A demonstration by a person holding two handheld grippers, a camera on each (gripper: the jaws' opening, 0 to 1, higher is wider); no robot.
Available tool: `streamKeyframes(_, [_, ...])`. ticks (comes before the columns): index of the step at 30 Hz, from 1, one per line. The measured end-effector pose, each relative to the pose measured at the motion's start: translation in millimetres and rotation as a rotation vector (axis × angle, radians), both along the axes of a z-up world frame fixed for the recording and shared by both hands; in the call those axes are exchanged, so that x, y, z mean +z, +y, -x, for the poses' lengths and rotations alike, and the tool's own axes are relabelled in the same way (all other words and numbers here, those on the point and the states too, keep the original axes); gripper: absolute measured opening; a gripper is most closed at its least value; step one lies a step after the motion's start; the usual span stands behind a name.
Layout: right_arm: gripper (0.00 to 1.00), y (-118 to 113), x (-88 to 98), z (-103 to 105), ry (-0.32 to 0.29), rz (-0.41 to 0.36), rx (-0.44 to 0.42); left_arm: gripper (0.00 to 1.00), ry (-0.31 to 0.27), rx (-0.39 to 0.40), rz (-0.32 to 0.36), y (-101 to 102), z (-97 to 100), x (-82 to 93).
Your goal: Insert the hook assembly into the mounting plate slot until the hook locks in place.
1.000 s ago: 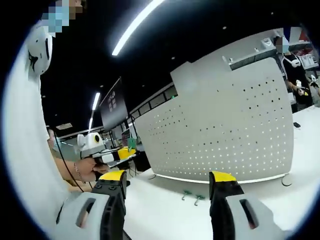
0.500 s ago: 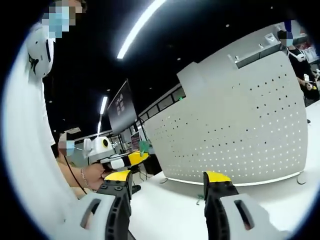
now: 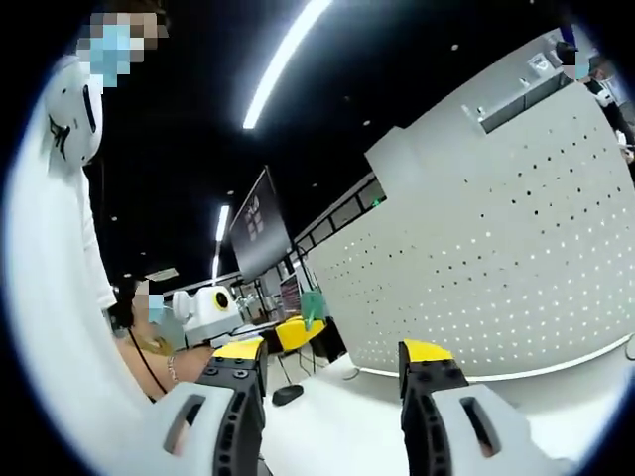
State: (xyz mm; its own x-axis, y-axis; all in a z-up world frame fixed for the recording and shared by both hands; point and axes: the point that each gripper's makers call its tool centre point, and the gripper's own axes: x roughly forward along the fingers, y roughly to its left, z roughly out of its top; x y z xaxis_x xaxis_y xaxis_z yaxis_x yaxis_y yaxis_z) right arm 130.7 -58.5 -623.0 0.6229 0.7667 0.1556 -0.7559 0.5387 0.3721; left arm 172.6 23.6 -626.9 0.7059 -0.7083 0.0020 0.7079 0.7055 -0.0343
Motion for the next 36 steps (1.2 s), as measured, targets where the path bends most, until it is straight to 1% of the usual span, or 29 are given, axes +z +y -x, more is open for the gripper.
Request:
streamKeyframes(6, [0.47,11.7,7.1,-4.2,-0.007,-0.034,0.004,0.01,-0.002,0.005,0.004,-2.2,0.6,0.5])
streamKeyframes(11, [0.42,17.1,13.5,-10.0,-0.011,-0.066,-0.001,0.01,-0.002,0.009,0.009,-3.5,-0.6,1.6])
streamKeyframes(19, [0.37,28.4,17.8,-18.3,0.002,-0.098,0.007,0.01,-0.006,0.017,0.019,-6.1,-1.9,5.2])
streamKeyframes(24, [0.35,35.9,18.9,-21.7,0.002,-0.105,0.010,0.01,-0.004,0.022,0.034,-7.2,-2.9,7.4])
streamKeyframes(29, [0.30,40.3,20.1,-26.2,0.008,-0.120,0.007,0.01,-0.002,0.029,0.044,-7.7,-4.3,8.6])
streamKeyframes(31, [0.29,45.0,20.1,-27.2,0.007,-0.112,0.011,0.01,0.000,0.030,0.050,-8.7,-4.3,9.3])
streamKeyframes(34, [0.25,48.8,22.5,-28.2,0.006,-0.117,0.014,0.01,0.008,0.036,0.060,-9.6,-4.5,9.3])
streamKeyframes(36, [0.22,52.8,22.7,-29.1,0.001,-0.105,0.017,0.01,0.008,0.036,0.057,-12.4,-3.6,8.4])
